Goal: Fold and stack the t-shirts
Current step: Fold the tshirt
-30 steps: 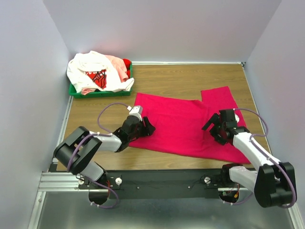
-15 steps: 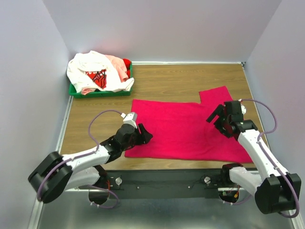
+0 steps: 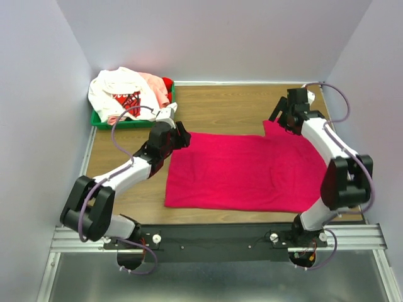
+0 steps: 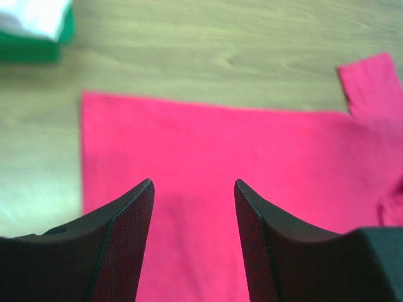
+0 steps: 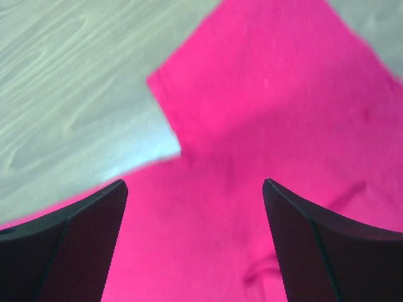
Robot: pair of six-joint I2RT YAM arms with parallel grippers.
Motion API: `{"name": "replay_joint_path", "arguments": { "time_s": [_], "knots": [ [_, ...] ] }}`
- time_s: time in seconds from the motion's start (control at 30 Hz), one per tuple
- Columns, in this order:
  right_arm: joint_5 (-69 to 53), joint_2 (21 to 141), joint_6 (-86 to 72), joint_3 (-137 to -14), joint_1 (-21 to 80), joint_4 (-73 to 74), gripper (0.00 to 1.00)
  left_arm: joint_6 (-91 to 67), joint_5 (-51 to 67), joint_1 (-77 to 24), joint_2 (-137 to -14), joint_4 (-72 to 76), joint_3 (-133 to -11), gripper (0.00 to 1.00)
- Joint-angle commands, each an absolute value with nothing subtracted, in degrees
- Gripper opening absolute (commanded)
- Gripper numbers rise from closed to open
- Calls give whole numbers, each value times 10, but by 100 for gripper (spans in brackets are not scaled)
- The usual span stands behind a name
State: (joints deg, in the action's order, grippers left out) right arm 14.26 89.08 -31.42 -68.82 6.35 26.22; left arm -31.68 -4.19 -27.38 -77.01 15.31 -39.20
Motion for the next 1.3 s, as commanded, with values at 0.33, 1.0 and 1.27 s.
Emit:
{"name": "replay_joint_path", "arguments": {
  "time_s": [0.33,1.0,1.27],
  "knots": [
    [77,1230,-218,-990,-51,227,75,-203,-3,-195,-942,106,-569,60],
    [62,1359,-191,-1068,-85,231,65,-173,-12,-182,-998,60,-635,59],
    [77,1374,-188,-1079,-92,233,62,-167,-19,-179,-998,54,-637,59]
  ]
}}
